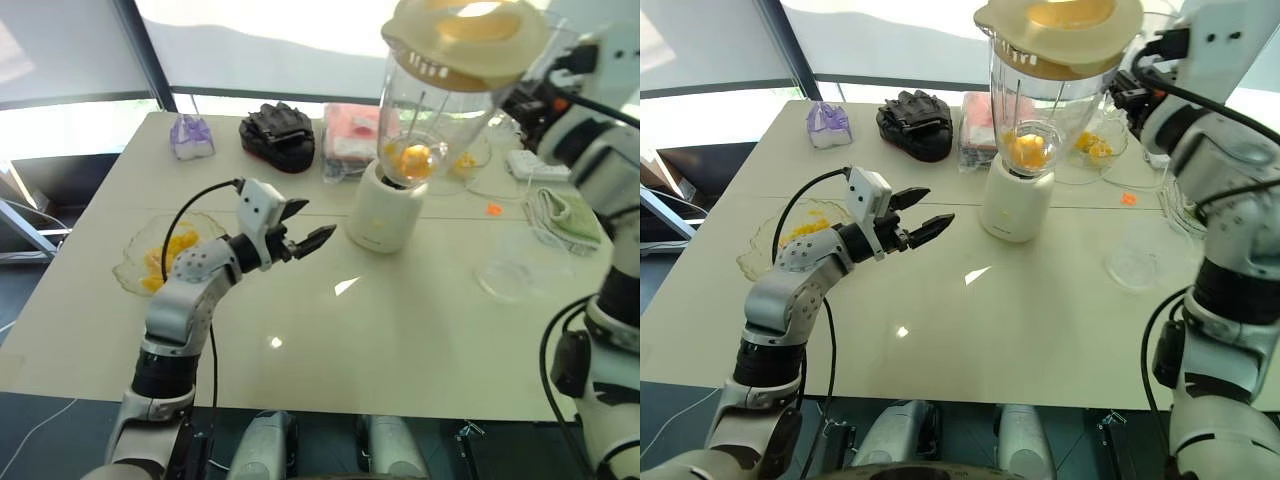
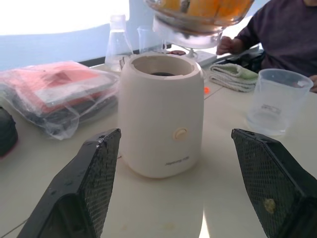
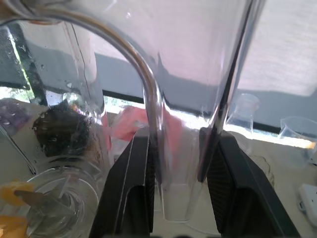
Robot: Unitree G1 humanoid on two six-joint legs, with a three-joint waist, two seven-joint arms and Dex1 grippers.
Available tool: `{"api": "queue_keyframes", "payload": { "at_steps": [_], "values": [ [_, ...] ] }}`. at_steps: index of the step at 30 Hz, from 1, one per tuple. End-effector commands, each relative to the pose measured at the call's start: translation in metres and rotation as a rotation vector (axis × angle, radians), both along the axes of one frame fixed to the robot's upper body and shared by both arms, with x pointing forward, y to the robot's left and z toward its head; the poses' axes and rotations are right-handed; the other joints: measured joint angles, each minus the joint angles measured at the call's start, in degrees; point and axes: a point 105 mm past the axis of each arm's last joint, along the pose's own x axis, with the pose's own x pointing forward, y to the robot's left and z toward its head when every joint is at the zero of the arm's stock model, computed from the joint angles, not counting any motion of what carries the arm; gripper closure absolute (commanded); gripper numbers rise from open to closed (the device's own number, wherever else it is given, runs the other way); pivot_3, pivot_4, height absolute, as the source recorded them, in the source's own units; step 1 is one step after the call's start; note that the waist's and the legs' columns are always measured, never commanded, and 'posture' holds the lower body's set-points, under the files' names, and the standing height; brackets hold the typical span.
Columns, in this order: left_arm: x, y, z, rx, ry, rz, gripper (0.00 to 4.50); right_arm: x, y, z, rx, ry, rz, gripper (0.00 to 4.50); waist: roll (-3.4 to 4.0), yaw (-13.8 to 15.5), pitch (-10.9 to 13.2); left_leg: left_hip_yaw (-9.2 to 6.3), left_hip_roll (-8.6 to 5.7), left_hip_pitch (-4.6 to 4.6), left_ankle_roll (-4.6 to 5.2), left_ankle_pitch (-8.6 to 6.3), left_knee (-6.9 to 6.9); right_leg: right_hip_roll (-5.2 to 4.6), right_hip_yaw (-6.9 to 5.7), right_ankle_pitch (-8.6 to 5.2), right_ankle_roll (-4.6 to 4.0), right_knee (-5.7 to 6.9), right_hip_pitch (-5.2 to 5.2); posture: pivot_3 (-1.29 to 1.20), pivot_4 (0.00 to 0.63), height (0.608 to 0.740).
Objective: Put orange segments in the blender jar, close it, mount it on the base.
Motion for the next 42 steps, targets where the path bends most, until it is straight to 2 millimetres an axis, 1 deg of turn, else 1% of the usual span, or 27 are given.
{"api": "queue_keyframes", "payload": {
  "at_steps": [1, 5, 11, 14, 20, 22, 25, 27, 30, 36, 39, 42],
  "values": [
    [-0.007, 0.000, 0.014, -0.020, -0.060, 0.013, 0.77, 0.014, -0.005, 0.020, 0.025, -0.097, -0.024, 3.60, 0.00, -0.1, 0.0, 0.01, 0.00, 0.00, 0.00, 0.00, 0.00, 0.00, 0.00, 0.01, 0.02, -0.01, -0.01, 0.00, 0.150, 0.740],
    [-0.009, 0.001, 0.015, -0.020, -0.066, 0.031, 0.77, 0.031, -0.005, 0.006, 0.008, -0.053, -0.023, 3.60, 0.04, -0.2, 0.0, 0.04, 0.00, -0.05, 0.00, 0.00, -0.09, 0.00, 0.00, 0.04, 0.08, -0.06, -0.06, 0.00, 0.150, 0.740],
    [-0.011, 0.004, 0.013, -0.010, -0.068, 0.046, 0.77, 0.038, -0.007, -0.008, -0.007, 0.000, -0.015, 3.60, 0.04, -0.1, 0.0, 0.02, 0.01, -0.05, -0.01, 0.00, -0.07, 0.01, -0.02, 0.04, 0.08, -0.09, -0.04, 0.00, 0.150, 0.740],
    [-0.010, 0.004, 0.012, -0.002, -0.065, 0.045, 0.77, 0.036, -0.005, -0.012, -0.011, 0.034, 0.010, 3.60, 0.03, -0.1, 0.0, 0.01, 0.01, 0.01, -0.02, 0.01, -0.07, 0.01, -0.02, 0.04, 0.08, -0.03, -0.01, 0.00, 0.150, 0.740],
    [-0.009, 0.003, 0.010, 0.001, -0.060, 0.048, 0.77, 0.019, -0.006, -0.007, -0.016, 0.045, 0.036, 3.60, 0.04, -0.1, 0.0, -0.03, 0.02, 0.05, -0.06, 0.04, -0.07, 0.01, -0.03, 0.04, 0.08, 0.04, 0.01, 0.00, 0.150, 0.740],
    [-0.007, 0.003, 0.010, 0.001, -0.059, 0.046, 0.77, 0.017, -0.006, -0.011, -0.031, 0.061, 0.032, 3.60, 0.04, -0.1, 0.0, -0.03, 0.02, 0.02, -0.06, 0.04, -0.07, 0.01, -0.03, 0.04, 0.08, 0.02, -0.01, 0.00, 0.150, 0.740],
    [-0.006, 0.002, 0.011, 0.002, -0.059, 0.044, 0.77, 0.019, -0.007, -0.019, -0.031, 0.084, 0.025, 3.60, 0.04, -0.1, 0.0, -0.03, 0.02, -0.02, -0.06, 0.03, -0.08, 0.01, -0.04, 0.04, 0.08, -0.04, -0.02, 0.00, 0.150, 0.740],
    [-0.004, 0.002, 0.012, 0.004, -0.061, 0.043, 0.77, 0.025, -0.007, -0.028, -0.024, 0.113, 0.011, 3.60, 0.04, 0.0, 0.0, -0.02, 0.02, -0.04, -0.06, 0.03, -0.08, 0.01, -0.04, 0.04, 0.08, -0.07, -0.02, 0.00, 0.150, 0.740],
    [-0.003, 0.000, 0.011, 0.006, -0.062, 0.050, 0.77, 0.031, -0.010, -0.036, -0.029, 0.154, -0.035, 3.60, 0.04, -0.1, 0.0, -0.01, 0.01, -0.03, -0.06, 0.03, -0.07, 0.01, -0.04, 0.04, 0.08, -0.08, -0.01, 0.00, 0.150, 0.740],
    [-0.005, -0.007, 0.008, 0.006, -0.061, 0.066, 0.77, 0.030, -0.008, -0.038, -0.061, 0.191, -0.092, 3.60, 0.03, 0.0, 0.0, -0.03, 0.01, 0.01, -0.06, 0.04, -0.07, 0.01, -0.04, 0.04, 0.08, -0.03, 0.01, 0.00, 0.150, 0.740],
    [-0.007, -0.004, 0.007, 0.004, -0.057, 0.071, 0.77, 0.026, -0.002, -0.040, -0.091, 0.185, -0.075, 3.60, 0.03, 0.0, 0.0, -0.04, 0.01, 0.02, -0.06, 0.04, -0.07, 0.01, -0.04, 0.04, 0.08, -0.02, 0.02, 0.00, 0.150, 0.740],
    [-0.007, -0.002, 0.008, 0.006, -0.055, 0.070, 0.77, 0.026, -0.001, -0.045, -0.081, 0.198, -0.073, 3.60, 0.04, 0.0, 0.0, -0.05, 0.01, 0.03, -0.06, 0.04, -0.07, 0.01, -0.04, 0.04, 0.08, -0.01, 0.02, 0.00, 0.150, 0.740]
  ]
}}
